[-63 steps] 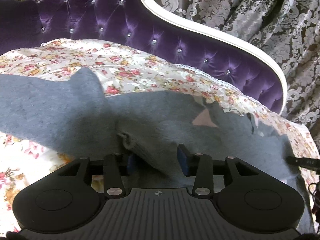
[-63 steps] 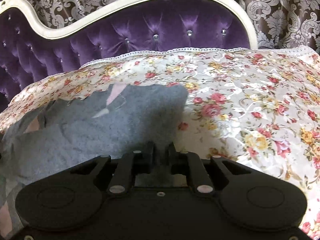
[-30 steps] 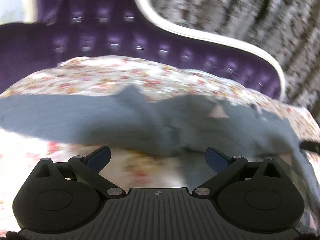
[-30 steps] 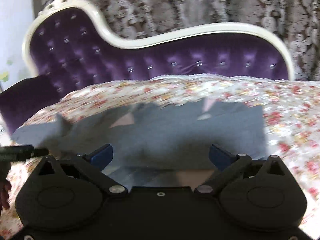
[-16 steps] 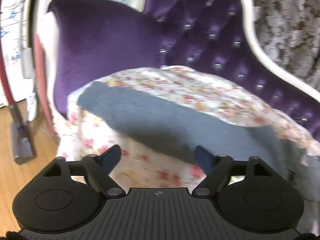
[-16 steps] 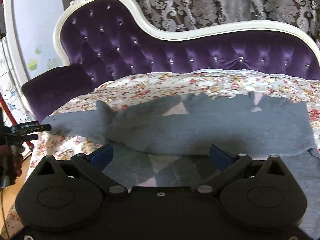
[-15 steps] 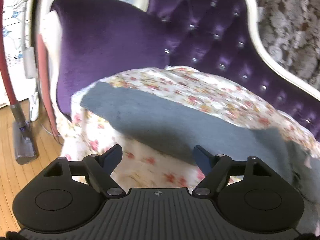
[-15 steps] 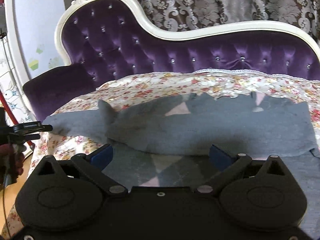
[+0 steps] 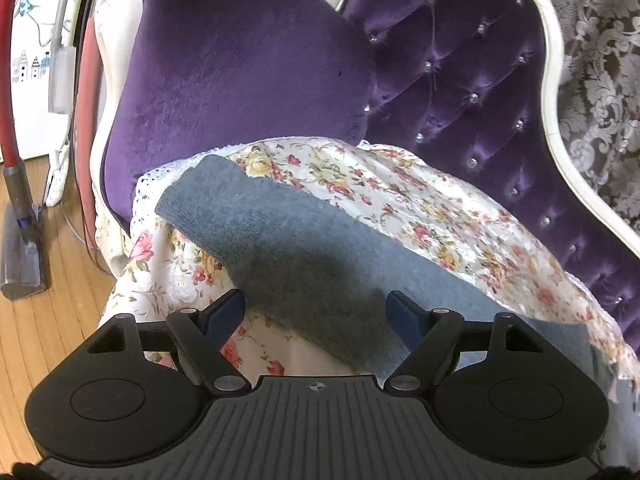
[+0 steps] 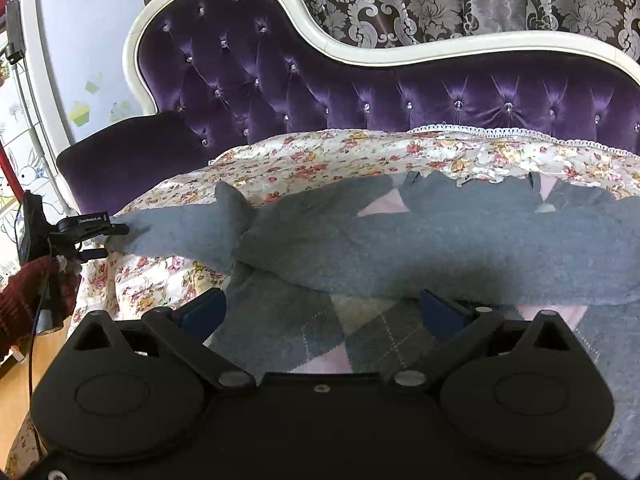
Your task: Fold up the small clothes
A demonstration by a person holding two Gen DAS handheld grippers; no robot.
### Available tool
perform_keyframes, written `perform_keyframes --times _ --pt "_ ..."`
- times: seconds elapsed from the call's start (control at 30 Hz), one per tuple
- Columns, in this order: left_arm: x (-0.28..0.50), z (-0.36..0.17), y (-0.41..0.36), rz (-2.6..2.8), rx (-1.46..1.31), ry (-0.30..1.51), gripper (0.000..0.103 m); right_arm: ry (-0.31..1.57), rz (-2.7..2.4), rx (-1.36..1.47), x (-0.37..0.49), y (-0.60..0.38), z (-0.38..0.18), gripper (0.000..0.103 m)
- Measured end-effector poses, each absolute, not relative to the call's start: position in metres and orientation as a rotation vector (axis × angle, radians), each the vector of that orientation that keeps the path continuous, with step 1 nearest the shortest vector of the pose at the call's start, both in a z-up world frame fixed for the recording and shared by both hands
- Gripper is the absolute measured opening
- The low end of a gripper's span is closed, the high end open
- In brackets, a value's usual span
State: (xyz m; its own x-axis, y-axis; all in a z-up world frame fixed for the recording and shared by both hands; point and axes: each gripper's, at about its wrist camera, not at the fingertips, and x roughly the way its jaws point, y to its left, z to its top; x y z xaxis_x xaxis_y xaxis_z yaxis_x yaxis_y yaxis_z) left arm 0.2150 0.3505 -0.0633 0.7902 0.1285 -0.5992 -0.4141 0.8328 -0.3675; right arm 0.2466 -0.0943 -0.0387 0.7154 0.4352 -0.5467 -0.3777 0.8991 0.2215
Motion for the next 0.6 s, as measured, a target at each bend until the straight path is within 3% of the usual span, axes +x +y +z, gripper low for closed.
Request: perform_keyframes --times 0.07,0.17,0.33,0.6 --pt "0.216 -0.065 0.354 0.326 -0.531 0.589 0.076 0.633 0.453 0.094 0.247 -0.094 -0.039 0.102" --pt "0.216 -0.067 0.360 0.418 -0.566 0.582 0.051 0.638 0.455 0.090 0.246 -0.094 -0.040 0.102" --pt "0.205 -0.067 0.367 0.460 -0.619 0.554 0.034 0.647 0.451 0.092 0.248 -0.095 -0.042 0.102" --pt "0.205 -0.057 0.380 0.425 -0.651 0.522 0.034 0.656 0.458 0.096 0.246 -0.095 -0.043 0.102"
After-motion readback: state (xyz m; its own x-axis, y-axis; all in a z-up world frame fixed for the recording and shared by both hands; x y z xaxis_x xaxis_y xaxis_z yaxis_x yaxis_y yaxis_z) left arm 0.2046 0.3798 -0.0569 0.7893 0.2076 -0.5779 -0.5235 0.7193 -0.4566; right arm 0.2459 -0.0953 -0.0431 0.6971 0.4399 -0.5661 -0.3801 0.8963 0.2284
